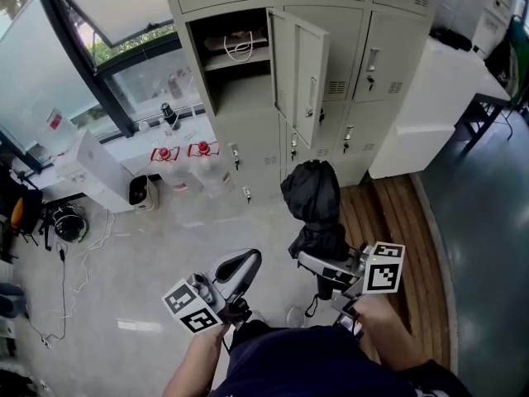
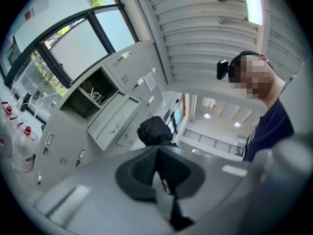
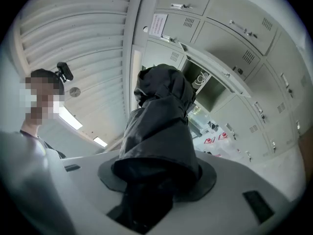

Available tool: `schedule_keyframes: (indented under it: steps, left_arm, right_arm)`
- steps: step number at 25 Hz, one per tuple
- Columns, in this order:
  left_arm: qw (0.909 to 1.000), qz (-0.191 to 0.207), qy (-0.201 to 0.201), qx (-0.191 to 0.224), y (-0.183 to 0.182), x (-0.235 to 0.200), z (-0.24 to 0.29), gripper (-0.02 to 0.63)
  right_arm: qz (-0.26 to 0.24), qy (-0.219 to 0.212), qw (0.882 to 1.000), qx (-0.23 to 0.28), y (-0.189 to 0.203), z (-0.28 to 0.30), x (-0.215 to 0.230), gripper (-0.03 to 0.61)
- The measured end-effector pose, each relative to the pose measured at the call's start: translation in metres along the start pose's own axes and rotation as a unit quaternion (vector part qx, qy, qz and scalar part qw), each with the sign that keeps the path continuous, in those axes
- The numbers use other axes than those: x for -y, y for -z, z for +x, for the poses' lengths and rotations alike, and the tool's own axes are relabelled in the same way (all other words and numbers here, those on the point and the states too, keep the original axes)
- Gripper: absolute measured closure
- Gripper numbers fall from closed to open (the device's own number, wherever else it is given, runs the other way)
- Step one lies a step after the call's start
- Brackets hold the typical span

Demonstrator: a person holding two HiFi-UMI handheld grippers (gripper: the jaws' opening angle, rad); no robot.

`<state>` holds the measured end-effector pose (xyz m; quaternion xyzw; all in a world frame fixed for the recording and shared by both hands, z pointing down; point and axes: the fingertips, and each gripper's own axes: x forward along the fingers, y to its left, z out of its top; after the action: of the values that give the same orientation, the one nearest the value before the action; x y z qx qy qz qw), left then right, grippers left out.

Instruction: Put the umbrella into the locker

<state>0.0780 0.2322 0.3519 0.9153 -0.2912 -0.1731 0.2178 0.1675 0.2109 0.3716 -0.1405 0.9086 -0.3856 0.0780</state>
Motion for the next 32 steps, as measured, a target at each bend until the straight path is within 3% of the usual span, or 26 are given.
schedule_keyframes:
  steps: [5, 12, 22, 25, 28, 32]
  left_arm:
    - [0.9999, 0.001, -0.013, 0.003, 0.0, -0.003, 0.01, 0.612]
    - [0.9997, 0.0, -0.021, 0.014, -0.015, -0.038, 0.018, 0.612]
    - [0.9995, -0.029, 0.008, 0.0, -0.051, -0.154, 0.048, 0.612]
    - [0.9991, -0.036, 0.021, -0.01, -0.075, -0.196, 0.054, 0.612]
    - [0.9985, -0.043, 0.029, -0.019, -0.099, -0.24, 0.054, 0.612]
    - [0.9975, -0.055, 0.035, -0.028, -0.123, -0.294, 0.054, 0.612]
  right_arm:
    - [-0.042, 0.042, 0.998, -0.026, -0.01, -0.006, 0.022, 0.383]
    - [-0.058, 0.065, 0.995, -0.047, -0.031, 0.021, 0.054, 0.383]
    - [-0.104, 0.128, 0.984, -0.067, -0.085, 0.112, 0.133, 0.383]
    - [-0.133, 0.161, 0.975, -0.078, -0.113, 0.152, 0.159, 0.383]
    - [-0.181, 0.2, 0.957, -0.107, -0.138, 0.191, 0.188, 0.383]
    - [-0.191, 0.237, 0.942, -0.143, -0.156, 0.236, 0.237, 0.383]
